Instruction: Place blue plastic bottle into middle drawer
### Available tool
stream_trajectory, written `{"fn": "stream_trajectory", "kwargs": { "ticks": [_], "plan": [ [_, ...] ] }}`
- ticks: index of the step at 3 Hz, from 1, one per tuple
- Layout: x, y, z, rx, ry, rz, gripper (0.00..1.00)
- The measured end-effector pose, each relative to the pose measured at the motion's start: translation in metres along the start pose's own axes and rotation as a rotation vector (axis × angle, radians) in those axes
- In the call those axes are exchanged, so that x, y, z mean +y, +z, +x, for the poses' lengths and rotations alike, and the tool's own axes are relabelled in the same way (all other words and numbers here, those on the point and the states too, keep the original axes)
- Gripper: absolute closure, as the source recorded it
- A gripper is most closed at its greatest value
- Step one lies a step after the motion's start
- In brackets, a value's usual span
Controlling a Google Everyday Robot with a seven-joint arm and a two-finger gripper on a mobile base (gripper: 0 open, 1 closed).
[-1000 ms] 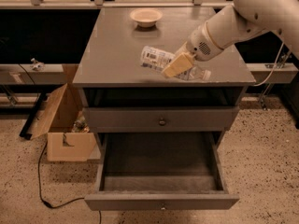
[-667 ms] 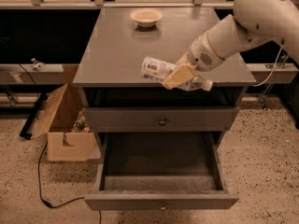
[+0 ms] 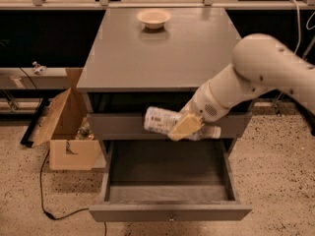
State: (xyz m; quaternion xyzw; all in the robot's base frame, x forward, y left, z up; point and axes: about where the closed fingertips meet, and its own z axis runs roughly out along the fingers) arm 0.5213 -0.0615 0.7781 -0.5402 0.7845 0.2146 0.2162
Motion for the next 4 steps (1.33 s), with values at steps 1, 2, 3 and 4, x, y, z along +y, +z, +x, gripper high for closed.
{"fn": "stream_trajectory", "kwargs": {
  "ticks": [1,2,3,4],
  "plan": [
    [0.011,0.051,0.036,0.051,0.042,-0.032,1.0],
    [0.003,0.113,0.07,0.029,0.11,-0.041,1.0],
    [0.001,0.118,0.073,0.028,0.114,-0.045,1.0],
    [-0.004,0.14,0.085,0.021,0.135,-0.063,1.0]
  ]
}}
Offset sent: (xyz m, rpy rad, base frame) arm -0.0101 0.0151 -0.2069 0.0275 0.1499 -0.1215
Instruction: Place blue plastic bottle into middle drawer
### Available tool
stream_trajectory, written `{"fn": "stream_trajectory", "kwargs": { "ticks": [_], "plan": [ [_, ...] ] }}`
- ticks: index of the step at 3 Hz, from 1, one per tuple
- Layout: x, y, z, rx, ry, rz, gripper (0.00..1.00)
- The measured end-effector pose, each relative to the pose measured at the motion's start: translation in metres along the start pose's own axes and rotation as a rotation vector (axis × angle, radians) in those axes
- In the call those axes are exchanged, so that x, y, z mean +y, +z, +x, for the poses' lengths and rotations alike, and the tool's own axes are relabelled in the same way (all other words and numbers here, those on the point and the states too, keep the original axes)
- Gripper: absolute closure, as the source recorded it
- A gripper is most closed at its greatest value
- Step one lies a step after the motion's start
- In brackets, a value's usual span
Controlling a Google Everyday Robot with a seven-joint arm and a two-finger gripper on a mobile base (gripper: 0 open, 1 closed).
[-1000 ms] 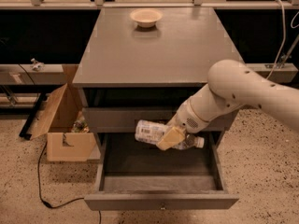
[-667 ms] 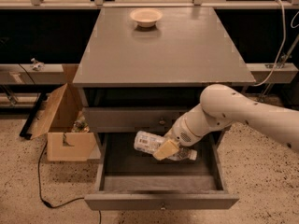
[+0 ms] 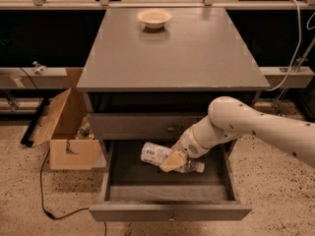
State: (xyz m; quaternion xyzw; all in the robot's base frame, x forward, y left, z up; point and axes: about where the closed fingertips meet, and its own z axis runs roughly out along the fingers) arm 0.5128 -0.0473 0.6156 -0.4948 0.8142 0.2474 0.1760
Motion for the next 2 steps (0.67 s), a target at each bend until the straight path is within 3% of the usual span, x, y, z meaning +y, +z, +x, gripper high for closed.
{"fn": "stream_trajectory", "kwargs": {
  "ticks": [2],
  "plan": [
    [-0.05,0.075,0.041,-0.024,0.112,0.015,1.0]
  ]
}}
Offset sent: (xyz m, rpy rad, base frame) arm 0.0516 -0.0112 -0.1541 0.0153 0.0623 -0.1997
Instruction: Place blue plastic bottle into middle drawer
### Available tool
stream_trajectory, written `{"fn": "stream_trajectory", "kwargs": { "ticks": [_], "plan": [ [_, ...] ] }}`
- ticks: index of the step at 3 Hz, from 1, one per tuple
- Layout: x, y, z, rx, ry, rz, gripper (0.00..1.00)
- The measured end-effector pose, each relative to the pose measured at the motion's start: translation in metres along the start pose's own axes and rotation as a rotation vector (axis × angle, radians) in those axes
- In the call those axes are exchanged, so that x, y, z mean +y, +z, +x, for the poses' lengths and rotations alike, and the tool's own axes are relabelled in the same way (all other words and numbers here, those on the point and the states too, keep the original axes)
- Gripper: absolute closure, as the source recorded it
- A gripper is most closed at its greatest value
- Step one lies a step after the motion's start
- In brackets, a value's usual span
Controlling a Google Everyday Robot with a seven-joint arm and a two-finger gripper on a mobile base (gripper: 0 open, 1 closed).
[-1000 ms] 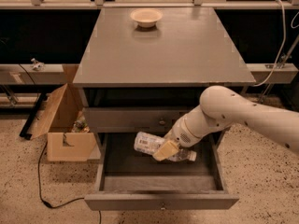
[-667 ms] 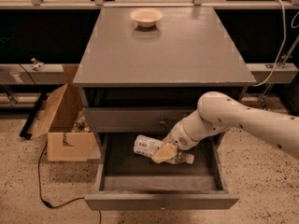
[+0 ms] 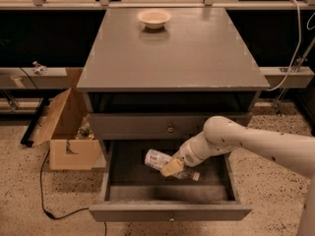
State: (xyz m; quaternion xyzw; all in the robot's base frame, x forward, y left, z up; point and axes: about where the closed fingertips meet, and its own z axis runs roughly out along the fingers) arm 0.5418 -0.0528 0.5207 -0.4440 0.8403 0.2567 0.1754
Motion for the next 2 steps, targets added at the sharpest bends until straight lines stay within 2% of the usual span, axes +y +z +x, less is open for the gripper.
{"fn": "stream_trajectory", "kwargs": {
  "ticks": [1,2],
  "plan": [
    [-0.026,0.035,0.015,-0.012,0.054,0.026,1.0],
    [-0.049,0.064,0.03,-0.022,0.109,0.05,0.82]
  ]
}}
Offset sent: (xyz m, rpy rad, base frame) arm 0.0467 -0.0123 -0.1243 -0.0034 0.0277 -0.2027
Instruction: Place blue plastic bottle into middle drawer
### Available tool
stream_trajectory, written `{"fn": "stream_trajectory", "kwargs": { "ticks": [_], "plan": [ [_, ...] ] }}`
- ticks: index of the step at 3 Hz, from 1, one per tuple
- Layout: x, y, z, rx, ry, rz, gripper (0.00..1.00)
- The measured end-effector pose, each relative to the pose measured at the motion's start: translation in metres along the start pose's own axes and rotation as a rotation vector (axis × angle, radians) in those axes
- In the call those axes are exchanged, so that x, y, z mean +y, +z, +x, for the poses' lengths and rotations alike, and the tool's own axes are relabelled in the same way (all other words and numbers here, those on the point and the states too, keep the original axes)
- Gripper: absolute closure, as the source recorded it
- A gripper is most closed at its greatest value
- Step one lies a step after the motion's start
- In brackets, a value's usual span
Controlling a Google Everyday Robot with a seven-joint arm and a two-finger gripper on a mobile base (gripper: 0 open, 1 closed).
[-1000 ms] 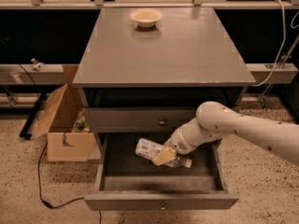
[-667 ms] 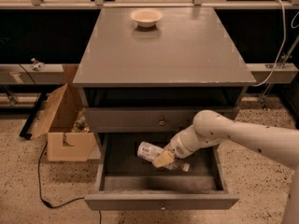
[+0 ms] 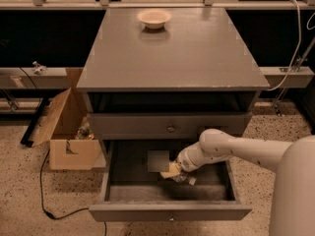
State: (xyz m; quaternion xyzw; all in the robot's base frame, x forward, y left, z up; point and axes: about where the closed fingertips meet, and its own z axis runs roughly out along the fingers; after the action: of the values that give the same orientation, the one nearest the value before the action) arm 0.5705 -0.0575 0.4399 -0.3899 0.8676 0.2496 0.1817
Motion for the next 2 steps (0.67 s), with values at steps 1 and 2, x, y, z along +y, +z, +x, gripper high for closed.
{"fn": "stream_trajectory", "kwargs": {
  "ticks": [1,2],
  "plan": [
    [-0.0152,0.0188,0.0092,0.004,0.039,0.028,0.58],
    [-0.0236,0.0263,0.0143,0.006,0.058,0.054,0.35]
  ]
}}
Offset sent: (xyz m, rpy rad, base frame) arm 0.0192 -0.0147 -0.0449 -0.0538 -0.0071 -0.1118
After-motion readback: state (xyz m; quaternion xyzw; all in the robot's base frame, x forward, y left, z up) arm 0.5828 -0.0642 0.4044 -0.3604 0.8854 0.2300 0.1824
